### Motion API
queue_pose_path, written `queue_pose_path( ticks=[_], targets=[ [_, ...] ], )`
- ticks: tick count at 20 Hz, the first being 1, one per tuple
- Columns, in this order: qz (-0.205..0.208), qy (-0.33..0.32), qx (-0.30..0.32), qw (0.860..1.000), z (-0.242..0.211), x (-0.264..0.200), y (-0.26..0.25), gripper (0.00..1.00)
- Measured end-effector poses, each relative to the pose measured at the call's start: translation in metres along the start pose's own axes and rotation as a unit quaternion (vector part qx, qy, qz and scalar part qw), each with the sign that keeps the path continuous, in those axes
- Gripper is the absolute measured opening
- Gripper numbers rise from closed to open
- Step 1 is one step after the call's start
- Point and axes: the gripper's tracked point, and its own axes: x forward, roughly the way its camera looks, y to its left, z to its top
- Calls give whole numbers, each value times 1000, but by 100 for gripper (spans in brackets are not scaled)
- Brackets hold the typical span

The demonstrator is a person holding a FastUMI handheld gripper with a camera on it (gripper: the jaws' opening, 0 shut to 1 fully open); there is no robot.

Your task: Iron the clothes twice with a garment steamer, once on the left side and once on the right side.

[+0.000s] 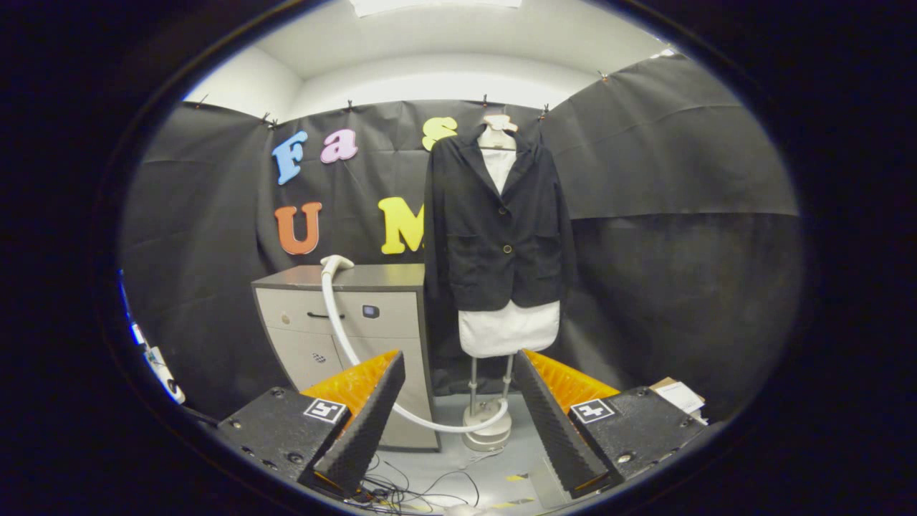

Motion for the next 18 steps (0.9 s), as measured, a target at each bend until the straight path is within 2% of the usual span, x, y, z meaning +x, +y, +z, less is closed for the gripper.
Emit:
queue_pose_path(
  ticks=[7, 11, 18],
  targets=[
    [8, 2, 6, 1000, 36, 44, 15, 99],
    [35, -3, 3, 999, 73, 93, 45, 99],
    [116, 8, -23, 993, 133, 208, 152, 99]
  ],
)
